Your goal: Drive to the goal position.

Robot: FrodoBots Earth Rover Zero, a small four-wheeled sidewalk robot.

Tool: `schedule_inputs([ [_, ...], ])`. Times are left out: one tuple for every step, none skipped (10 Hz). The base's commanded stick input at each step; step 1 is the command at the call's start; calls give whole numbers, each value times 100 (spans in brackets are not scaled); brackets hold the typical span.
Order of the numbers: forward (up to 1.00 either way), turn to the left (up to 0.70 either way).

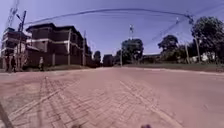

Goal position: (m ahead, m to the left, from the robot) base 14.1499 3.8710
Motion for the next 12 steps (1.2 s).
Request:
schedule_inputs([
  [30, 0],
  [30, 0],
  [30, 0],
  [30, 0],
  [30, 0],
  [30, 0],
  [30, 0],
  [30, 0],
  [30, 0],
  [30, 0],
  [30, 0],
  [30, 0],
])
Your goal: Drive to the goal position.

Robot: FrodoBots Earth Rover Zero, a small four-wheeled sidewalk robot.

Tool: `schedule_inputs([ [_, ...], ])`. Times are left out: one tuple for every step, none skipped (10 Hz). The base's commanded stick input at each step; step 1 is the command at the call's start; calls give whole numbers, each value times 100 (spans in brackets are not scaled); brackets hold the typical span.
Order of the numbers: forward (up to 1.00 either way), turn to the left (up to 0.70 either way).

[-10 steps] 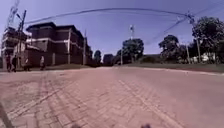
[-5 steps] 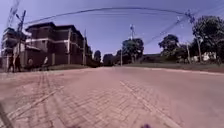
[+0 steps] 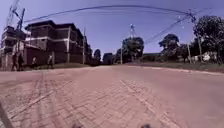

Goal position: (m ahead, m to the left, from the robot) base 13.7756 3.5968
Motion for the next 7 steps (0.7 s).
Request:
schedule_inputs([
  [30, 0],
  [30, 0],
  [30, 0],
  [30, 0],
  [30, 0],
  [30, 0],
  [30, 0],
])
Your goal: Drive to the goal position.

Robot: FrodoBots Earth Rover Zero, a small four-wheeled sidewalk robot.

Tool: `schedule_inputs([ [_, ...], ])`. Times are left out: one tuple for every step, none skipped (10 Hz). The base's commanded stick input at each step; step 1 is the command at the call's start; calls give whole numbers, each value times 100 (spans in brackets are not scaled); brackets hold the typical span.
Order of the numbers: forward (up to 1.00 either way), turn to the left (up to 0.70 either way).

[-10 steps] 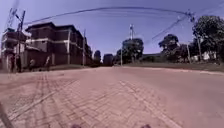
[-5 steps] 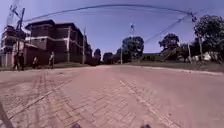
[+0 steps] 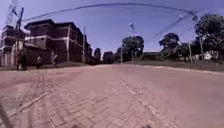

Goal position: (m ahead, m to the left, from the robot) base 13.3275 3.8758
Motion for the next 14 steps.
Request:
schedule_inputs([
  [30, 0],
  [30, 0],
  [30, 0],
  [30, 0],
  [30, 0],
  [30, 0],
  [30, 0],
  [30, 0],
  [30, 0],
  [30, 0],
  [30, 0],
  [30, 0],
  [30, 0],
  [30, 0],
])
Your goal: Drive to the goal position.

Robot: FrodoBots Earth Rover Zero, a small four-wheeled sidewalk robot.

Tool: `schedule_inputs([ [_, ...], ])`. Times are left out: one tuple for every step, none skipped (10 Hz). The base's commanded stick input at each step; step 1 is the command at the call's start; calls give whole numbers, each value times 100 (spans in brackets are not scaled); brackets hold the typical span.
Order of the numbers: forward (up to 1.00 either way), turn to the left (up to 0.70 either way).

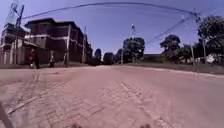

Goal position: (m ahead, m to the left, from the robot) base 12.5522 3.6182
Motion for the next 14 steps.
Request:
schedule_inputs([
  [30, 0],
  [30, 0],
  [30, 0],
  [30, 0],
  [30, 0],
  [30, 0],
  [30, 0],
  [30, 0],
  [30, 0],
  [30, 0],
  [30, 0],
  [30, 0],
  [30, 0],
  [30, 0],
])
